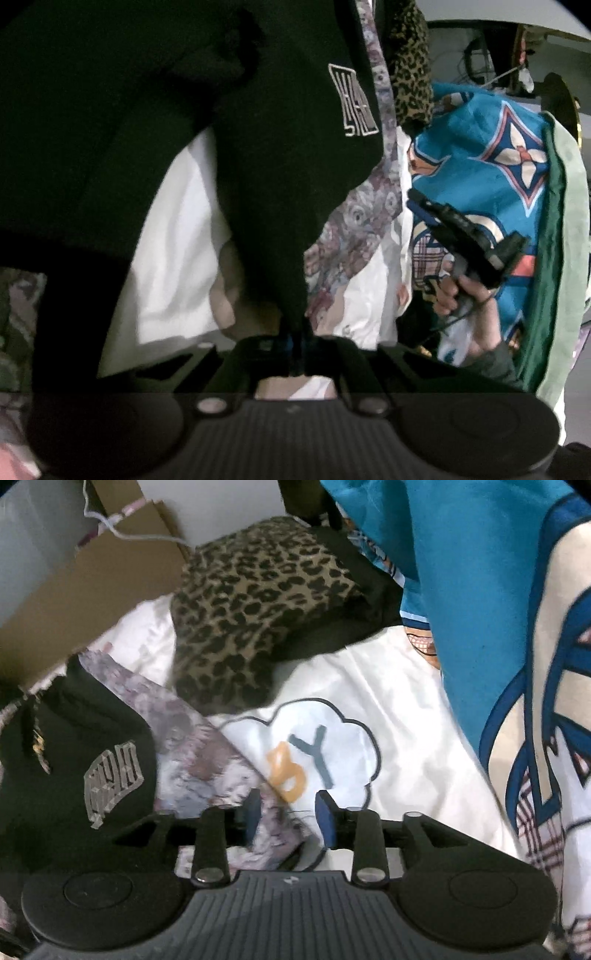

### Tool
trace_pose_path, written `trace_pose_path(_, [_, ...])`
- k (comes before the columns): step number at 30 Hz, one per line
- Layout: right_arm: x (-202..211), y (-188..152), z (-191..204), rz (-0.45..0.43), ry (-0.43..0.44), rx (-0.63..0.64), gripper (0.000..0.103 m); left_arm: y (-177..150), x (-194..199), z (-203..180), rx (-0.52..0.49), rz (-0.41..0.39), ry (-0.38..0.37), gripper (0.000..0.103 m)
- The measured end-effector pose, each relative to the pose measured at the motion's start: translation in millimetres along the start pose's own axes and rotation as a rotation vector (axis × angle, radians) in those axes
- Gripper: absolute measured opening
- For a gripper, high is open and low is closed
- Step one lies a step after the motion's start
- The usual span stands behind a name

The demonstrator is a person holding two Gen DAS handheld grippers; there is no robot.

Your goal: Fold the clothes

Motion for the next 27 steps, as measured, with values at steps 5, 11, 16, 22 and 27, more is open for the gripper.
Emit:
trace_pose_path(5, [-15,-7,1,0.056,0.044,-0.005,0.044,2,-11,-2,-0.024,0.017,0.031,0.021])
trace_pose_path(11, [-29,-12,10,0.109,0.045,0.050,0.024,2,-24,-6,-0.118,0.028,0.066,0.035])
trace_pose_path(16, [-20,-5,21,0.099,0.051,0.076,0.003,1,-25,-15,-0.116,0.043,0.010,0.005])
trace_pose_path(22, [10,21,30,0.051,0.058,0.049,0.003,4,0,-22,0.019,0.021,-0.165,0.004])
trace_pose_path(27, [23,37,34,0.034,0.049,0.045,0.002,8,11,-16,0.085,0.005,-0.224,0.004])
Point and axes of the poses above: each gripper's, at about its wrist camera, not at the fingertips, and x roughly against the way its jaws point, z to its left, y to its top, the point moved 8 cm from there along -x, roughly the way its jaws point, and after that the axes turned 6 degrees about -x, right-handed, at the moved point
